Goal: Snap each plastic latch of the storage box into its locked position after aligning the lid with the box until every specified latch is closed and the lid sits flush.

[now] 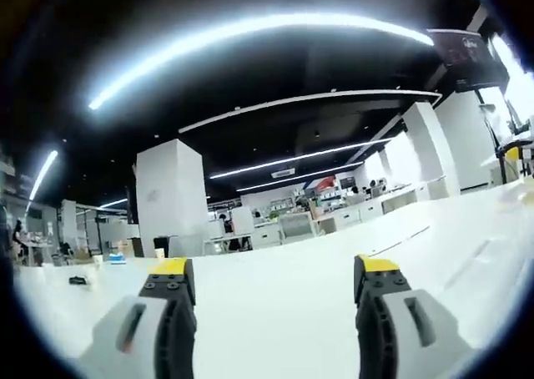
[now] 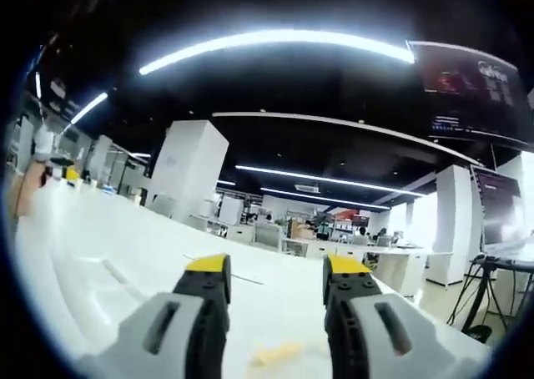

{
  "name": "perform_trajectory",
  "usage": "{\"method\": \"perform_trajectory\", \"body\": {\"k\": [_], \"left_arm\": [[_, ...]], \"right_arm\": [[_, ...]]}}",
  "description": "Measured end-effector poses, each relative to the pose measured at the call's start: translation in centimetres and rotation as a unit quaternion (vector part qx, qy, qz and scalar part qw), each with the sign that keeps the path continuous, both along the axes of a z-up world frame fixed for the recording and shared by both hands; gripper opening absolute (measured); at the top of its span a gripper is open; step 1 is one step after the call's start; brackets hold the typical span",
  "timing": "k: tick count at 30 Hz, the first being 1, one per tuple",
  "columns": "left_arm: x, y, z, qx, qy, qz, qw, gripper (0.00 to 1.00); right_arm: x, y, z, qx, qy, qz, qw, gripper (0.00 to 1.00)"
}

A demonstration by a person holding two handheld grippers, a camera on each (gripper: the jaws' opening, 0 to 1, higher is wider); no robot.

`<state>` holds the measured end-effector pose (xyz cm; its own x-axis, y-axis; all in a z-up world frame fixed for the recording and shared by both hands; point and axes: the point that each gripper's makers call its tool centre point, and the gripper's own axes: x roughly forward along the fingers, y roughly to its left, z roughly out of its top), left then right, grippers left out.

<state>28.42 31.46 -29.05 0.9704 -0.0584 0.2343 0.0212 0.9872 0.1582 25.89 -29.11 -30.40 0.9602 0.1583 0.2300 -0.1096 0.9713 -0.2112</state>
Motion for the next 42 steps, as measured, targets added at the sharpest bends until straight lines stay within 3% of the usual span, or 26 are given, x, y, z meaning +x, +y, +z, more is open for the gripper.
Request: {"method": "perform_trajectory", "body": {"k": [5, 14, 23, 32, 42], "left_arm": [[-0.6, -1.5, 1.0, 0.008, -0.010, -0.027, 0.9996, 0.77], [-0.9, -1.0, 1.7, 0.009, -0.008, -0.034, 0.9994, 0.77], [-1.0, -1.7, 2.6, 0.026, -0.002, -0.048, 0.9985, 0.76], [-0.6, -3.9, 3.4, 0.040, 0.018, -0.083, 0.9956, 0.75], [0.1, -6.9, 4.9, 0.054, 0.018, -0.114, 0.9919, 0.75]], "right_arm": [[0.1, -0.5, -0.1, 0.009, 0.003, -0.009, 0.9999, 0.44], [0.0, -0.4, 0.1, 0.009, -0.003, -0.015, 0.9998, 0.44], [0.1, -0.3, -0.1, 0.009, 0.000, -0.012, 0.9999, 0.44], [0.0, -0.3, -0.1, 0.011, -0.003, -0.015, 0.9998, 0.44], [-0.1, -0.6, 0.2, 0.019, -0.012, -0.017, 0.9996, 0.44]]}}
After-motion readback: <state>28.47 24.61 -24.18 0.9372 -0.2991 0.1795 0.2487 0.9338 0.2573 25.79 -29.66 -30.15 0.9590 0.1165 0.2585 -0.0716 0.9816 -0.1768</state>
